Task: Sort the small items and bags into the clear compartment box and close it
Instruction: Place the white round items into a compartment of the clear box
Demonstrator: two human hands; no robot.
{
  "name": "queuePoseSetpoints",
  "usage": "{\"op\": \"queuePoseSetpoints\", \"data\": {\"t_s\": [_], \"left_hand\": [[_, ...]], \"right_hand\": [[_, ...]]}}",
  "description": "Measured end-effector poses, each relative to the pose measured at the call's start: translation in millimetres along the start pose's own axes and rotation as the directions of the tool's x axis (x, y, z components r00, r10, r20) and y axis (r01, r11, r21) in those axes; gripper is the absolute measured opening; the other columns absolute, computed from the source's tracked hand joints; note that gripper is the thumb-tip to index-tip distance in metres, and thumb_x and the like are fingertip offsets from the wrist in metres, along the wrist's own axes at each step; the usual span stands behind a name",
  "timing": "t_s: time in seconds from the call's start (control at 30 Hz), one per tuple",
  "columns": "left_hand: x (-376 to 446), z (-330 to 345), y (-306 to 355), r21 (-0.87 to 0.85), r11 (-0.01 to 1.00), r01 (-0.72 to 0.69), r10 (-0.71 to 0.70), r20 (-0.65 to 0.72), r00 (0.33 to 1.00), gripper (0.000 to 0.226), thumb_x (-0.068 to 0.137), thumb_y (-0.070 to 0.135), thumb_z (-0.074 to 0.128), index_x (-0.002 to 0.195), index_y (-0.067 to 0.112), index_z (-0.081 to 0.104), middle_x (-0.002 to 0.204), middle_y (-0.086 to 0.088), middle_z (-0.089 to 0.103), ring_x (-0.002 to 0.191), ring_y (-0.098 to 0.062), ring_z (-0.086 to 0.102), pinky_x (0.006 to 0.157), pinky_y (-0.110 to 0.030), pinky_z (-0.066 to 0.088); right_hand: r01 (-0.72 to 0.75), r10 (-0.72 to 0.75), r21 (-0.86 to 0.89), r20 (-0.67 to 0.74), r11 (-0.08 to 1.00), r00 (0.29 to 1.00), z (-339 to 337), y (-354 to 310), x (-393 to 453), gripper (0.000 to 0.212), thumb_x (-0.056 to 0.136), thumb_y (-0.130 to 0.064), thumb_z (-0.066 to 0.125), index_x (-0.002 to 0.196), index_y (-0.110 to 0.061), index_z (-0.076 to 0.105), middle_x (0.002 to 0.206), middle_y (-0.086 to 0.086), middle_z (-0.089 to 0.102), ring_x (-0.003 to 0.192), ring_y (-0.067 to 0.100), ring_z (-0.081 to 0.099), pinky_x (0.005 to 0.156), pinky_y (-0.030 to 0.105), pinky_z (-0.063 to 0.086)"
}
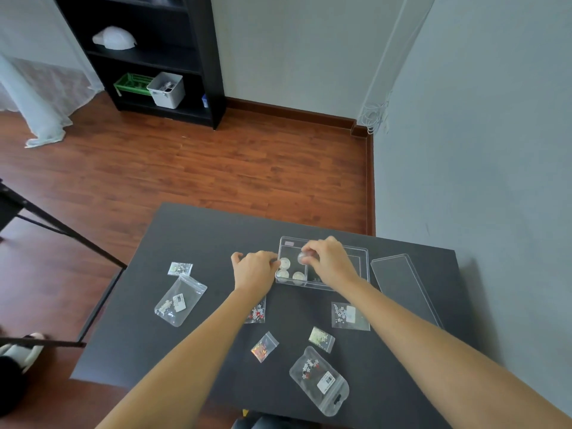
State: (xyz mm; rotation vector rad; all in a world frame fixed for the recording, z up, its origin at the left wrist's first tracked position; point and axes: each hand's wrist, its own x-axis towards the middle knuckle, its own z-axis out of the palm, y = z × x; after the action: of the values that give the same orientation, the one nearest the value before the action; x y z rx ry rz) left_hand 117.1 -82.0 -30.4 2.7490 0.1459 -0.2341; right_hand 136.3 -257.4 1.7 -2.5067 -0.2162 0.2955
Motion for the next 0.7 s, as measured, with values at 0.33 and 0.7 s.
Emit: {"op": "queuePoseSetpoints", "data": {"t_s": [0.33,0.7], "left_hand": [[7.4,-8.5,9.3,-0.017,0.991,0.134,-0.132,0.095,0.987,0.024,0.093,0.025,0.05,0.071,0.027,0.062,0.075,0.001,0.067,0.071,-0.025,0.051,0.077,-0.034,0.023],[7.1,-12.1,13.5,-0.019,0.983,0.184,-0.18,0.122,0.976,0.025,0.09,0.018,0.05,0.072,0.033,0.058,0.075,0.001,0.065,0.072,-0.025,0.052,0.079,-0.033,0.022]], "right_hand": [[0.093,0.008,-0.52,0.189,0.849,0.982,23.0,-15.5,34.8,0.018,0.083,-0.003,0.057,0.092,-0.009,0.071,0.067,0.004,0.042,0.087,0.025,0.039,0.08,0.034,0.04],[0.117,0.02,-0.668,0.194,0.735,0.981,34.6,-14.8,38.0,0.02,0.074,0.006,0.061,0.08,-0.011,0.069,0.052,-0.002,0.031,0.099,0.027,0.043,0.072,0.032,0.027]]}}
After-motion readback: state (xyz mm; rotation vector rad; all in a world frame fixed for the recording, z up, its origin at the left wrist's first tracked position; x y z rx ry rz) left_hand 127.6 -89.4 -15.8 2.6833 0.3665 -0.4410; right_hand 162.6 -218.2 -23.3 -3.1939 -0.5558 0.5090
